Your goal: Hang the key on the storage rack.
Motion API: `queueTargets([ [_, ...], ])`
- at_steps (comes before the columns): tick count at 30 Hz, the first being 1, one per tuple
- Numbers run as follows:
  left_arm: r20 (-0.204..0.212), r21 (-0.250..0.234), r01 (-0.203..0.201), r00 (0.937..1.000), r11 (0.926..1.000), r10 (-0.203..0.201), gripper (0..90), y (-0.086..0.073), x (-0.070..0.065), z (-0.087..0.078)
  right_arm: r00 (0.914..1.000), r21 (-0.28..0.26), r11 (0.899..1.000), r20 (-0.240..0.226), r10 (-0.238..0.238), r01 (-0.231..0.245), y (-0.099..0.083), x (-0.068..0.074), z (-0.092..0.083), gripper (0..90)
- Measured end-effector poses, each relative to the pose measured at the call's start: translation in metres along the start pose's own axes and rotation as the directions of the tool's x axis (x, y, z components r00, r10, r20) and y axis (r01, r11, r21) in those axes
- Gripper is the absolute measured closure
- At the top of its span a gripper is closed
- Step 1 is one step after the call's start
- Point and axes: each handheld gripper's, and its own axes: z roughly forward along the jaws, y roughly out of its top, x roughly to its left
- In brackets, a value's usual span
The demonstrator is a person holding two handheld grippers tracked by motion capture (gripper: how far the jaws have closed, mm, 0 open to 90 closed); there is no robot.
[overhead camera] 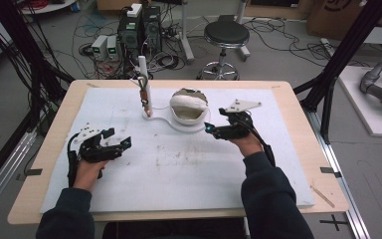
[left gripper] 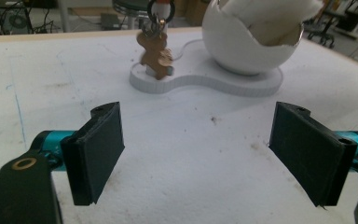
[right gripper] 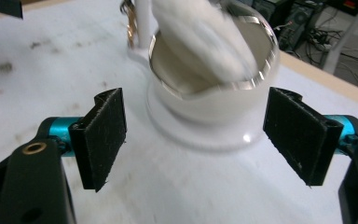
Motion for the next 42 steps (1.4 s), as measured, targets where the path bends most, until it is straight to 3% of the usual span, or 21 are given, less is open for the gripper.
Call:
queueTargets([
  [1, 0.000, 0.000, 0.000, 1.0000, 1.0000, 0.000, 17.4, 0.000, 0.000, 0.000, 1.0000, 0.000, 1.000, 0.000, 0.000, 0.000, 0.000, 0.000, 0.000, 21.6],
  [4, 0.005, 0.008, -0.011, 0.9999, 0.9999, 0.011, 17.5, 0.000, -0.003, 0.003, 0.9991, -0.020, 1.000, 0.040, 0.009, -0.008, -0.028, -0.005, -0.020, 21.5],
  [7, 0.026, -0.014, 0.010, 0.9996, 0.9999, -0.010, 17.4, 0.000, -0.006, 0.005, 0.9981, -0.021, 1.000, 0.060, 0.018, -0.017, -0.041, -0.008, -0.029, 21.6],
  [10, 0.033, -0.032, 0.010, 0.9994, 0.9994, -0.009, 17.4, 0.002, -0.008, 0.007, 0.9958, -0.024, 0.999, 0.080, 0.043, -0.041, -0.063, -0.014, -0.046, 21.5],
  [16, 0.049, -0.067, 0.004, 0.9988, 0.9978, -0.001, 17.5, 0.005, -0.011, 0.008, 0.9911, -0.016, 0.997, 0.107, 0.079, -0.078, -0.089, -0.019, -0.064, 21.4],
  [22, 0.039, -0.070, 0.005, 0.9992, 0.9975, -0.002, 17.5, 0.005, -0.011, 0.006, 0.9853, -0.026, 0.994, 0.129, 0.113, -0.110, -0.096, -0.023, -0.071, 21.2],
  [42, 0.032, -0.067, -0.002, 0.9995, 0.9978, 0.004, 17.7, 0.005, -0.013, 0.003, 0.9832, -0.020, 0.993, 0.142, 0.114, -0.112, -0.096, -0.018, -0.074, 21.3],
])
